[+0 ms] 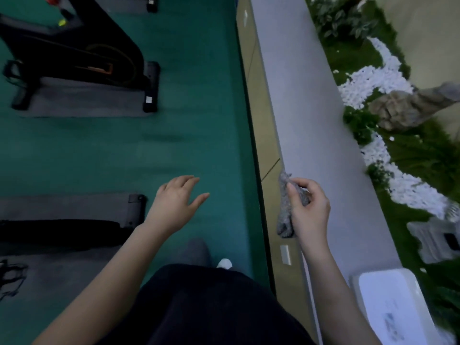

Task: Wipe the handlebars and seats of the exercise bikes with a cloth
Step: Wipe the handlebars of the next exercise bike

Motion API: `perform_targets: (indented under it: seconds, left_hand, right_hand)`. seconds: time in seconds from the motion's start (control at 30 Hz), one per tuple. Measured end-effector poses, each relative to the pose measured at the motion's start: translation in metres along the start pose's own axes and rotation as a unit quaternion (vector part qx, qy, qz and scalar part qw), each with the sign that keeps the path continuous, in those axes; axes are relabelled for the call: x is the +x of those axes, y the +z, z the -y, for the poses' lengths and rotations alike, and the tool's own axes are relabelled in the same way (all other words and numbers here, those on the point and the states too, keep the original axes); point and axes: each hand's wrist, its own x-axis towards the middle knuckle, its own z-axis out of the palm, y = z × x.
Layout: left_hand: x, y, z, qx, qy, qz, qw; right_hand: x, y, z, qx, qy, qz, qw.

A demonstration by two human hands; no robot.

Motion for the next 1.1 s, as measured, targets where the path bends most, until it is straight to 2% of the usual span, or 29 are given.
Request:
perform_targets:
  seconds: [0.2, 0.6, 0.8, 1.1]
  left_hand:
    - [0.059, -0.027, 0.038, -0.009, -0.078, -0.031, 0.996]
    - [0.203, -0.124, 0.154, -0.048, -0.16, -0.076, 0.983]
    - [0.223, -0.149, 0.192, -0.084, -0.231, -0.11, 0.963]
    - [0.263, -0.166, 0.24, -0.094, -0.366, -0.104, 0.92]
  right_hand:
    - [0.077, 0.072, 0.033, -0.003, -0.03, 0.085, 0.996]
    - [0.201, 0.258, 0.145, -0.008, -0.164, 0.187, 0.969]
    - [0.247, 0.323, 0.179, -0.017, -0.194, 0.234, 0.953]
    - [0.322, 0.42, 0.215, -0.025, -0.221, 0.347, 0.911]
